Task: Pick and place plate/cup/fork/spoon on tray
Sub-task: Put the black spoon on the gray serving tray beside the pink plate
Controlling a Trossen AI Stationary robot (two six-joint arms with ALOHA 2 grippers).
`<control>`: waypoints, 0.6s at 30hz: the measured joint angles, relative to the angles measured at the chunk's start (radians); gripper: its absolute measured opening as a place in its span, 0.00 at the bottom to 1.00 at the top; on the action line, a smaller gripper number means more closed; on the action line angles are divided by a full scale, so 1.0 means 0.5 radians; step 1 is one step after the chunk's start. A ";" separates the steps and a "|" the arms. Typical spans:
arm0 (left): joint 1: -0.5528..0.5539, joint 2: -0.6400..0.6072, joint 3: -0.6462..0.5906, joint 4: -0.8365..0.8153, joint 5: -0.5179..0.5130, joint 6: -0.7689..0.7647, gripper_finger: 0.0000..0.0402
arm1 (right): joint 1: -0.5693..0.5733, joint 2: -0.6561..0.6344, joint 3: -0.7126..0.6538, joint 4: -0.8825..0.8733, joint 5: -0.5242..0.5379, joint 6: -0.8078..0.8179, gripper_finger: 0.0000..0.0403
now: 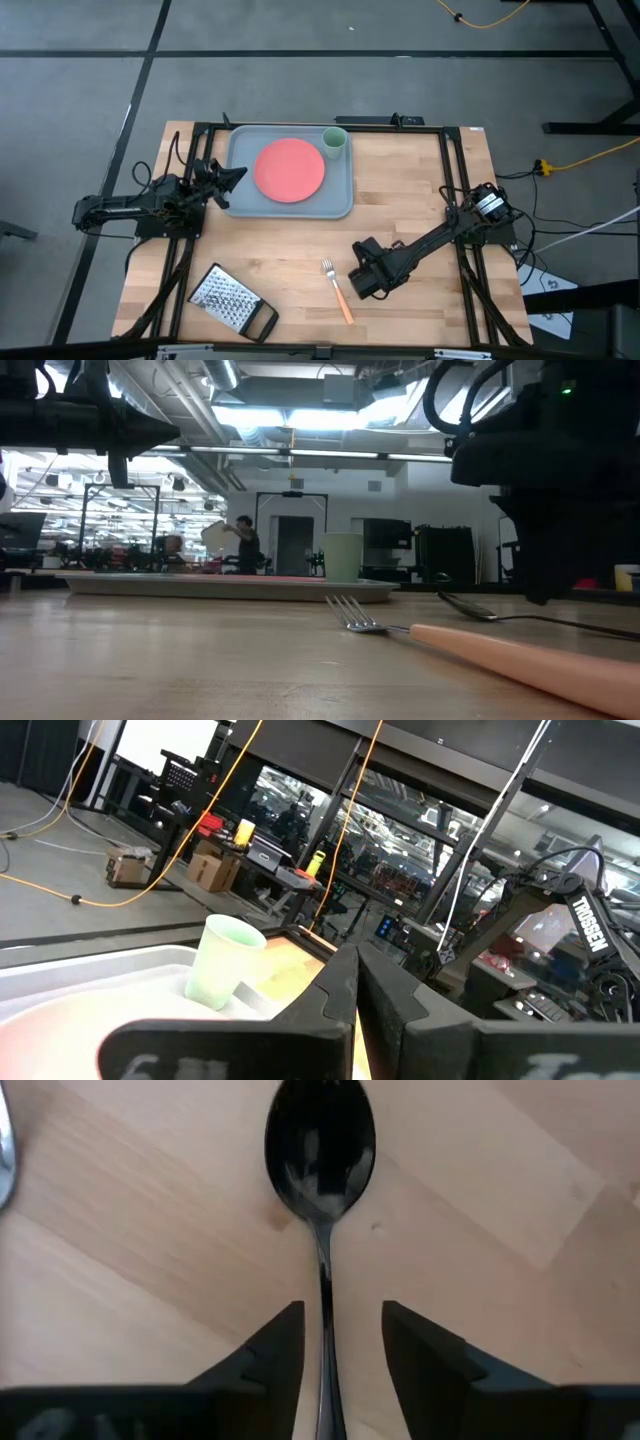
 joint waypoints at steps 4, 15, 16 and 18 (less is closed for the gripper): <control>0.000 0.000 0.000 0.000 0.000 0.000 0.00 | -0.016 0.000 -0.052 0.123 -0.066 -0.082 0.34; 0.000 0.000 0.000 -0.001 0.000 0.000 0.00 | -0.089 -0.001 -0.154 0.298 -0.141 -0.251 0.34; 0.000 0.000 0.000 -0.001 0.000 0.000 0.00 | -0.089 -0.001 -0.154 0.305 -0.143 -0.268 0.34; 0.000 0.000 0.000 -0.001 0.000 0.000 0.00 | -0.090 -0.002 -0.154 0.311 -0.167 -0.289 0.32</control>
